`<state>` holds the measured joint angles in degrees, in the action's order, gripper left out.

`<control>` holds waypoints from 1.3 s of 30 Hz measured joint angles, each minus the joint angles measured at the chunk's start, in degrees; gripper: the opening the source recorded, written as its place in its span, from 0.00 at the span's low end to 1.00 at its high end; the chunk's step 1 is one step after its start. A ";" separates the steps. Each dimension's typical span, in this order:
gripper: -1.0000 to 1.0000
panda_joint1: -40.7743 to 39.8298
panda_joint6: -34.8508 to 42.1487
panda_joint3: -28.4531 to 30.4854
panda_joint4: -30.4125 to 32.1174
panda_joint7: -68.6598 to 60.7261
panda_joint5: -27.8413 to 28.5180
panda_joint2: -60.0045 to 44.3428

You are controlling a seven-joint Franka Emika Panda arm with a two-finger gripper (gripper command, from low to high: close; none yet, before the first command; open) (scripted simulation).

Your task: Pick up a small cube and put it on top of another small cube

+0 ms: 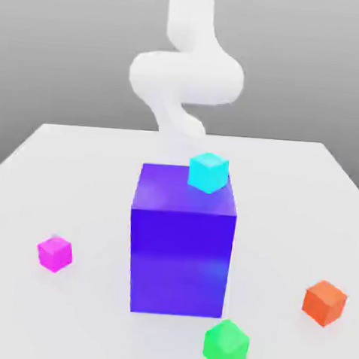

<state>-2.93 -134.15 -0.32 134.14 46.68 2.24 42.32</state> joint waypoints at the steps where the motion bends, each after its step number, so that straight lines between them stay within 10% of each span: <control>1: 0.50 -1.19 -1.02 -0.01 1.02 0.39 0.98 -1.53; 23: 0.50 -20.53 -21.79 11.78 21.62 1.11 11.69 -32.31; 31: 0.50 -24.33 -30.26 16.64 29.00 -10.75 -1.73 -42.81; 39: 0.50 -29.93 -39.37 6.79 27.12 -21.41 -16.42 -54.53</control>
<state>-32.87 -173.52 6.47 161.26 25.27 -14.18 -12.21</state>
